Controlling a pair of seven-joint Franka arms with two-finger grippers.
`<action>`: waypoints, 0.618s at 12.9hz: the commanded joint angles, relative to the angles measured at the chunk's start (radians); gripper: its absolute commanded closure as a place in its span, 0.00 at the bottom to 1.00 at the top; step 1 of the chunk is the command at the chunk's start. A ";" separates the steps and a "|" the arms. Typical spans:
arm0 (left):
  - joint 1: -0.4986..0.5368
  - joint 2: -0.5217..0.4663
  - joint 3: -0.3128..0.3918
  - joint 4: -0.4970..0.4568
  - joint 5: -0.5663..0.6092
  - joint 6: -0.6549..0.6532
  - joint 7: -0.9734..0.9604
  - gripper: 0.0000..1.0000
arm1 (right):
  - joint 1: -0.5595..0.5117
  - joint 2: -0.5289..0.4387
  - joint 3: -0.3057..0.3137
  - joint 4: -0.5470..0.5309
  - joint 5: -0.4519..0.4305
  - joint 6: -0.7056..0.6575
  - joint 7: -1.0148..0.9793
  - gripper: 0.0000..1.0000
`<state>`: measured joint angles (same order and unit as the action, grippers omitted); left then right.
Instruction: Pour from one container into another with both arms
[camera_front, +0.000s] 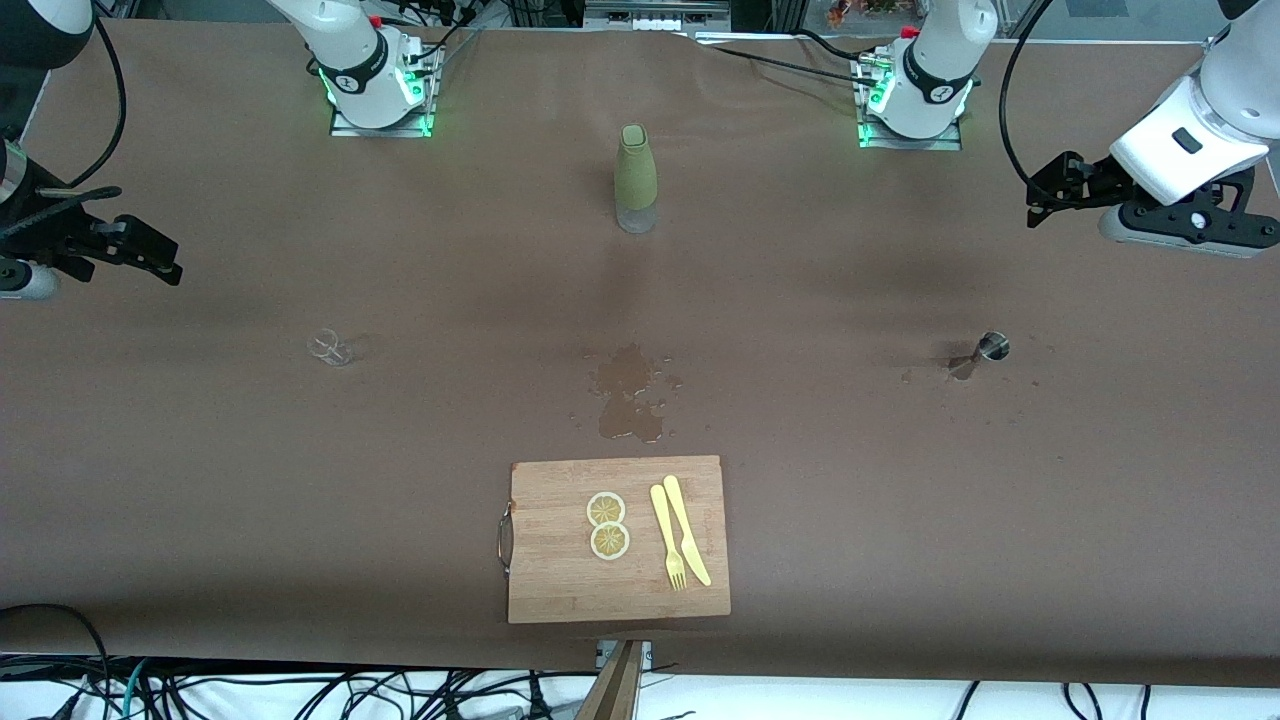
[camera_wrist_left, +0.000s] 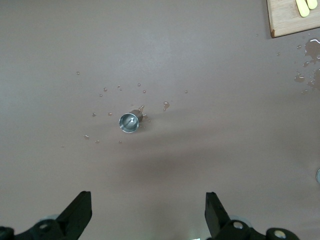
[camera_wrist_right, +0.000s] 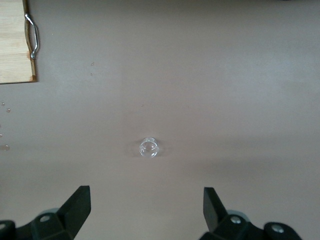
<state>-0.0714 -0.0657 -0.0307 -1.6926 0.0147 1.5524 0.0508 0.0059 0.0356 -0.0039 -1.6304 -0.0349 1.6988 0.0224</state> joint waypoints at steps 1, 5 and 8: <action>0.008 0.012 -0.005 0.030 -0.009 -0.011 -0.002 0.00 | -0.007 -0.019 0.005 -0.013 0.016 -0.007 -0.006 0.00; 0.008 0.017 -0.005 0.028 -0.009 -0.009 -0.002 0.00 | -0.007 -0.019 0.005 -0.013 0.016 -0.007 -0.006 0.00; 0.007 0.018 -0.008 0.027 -0.010 -0.009 -0.002 0.00 | -0.007 -0.019 0.005 -0.013 0.016 -0.007 -0.006 0.00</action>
<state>-0.0702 -0.0611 -0.0308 -1.6922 0.0147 1.5524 0.0508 0.0059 0.0356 -0.0039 -1.6304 -0.0348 1.6988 0.0224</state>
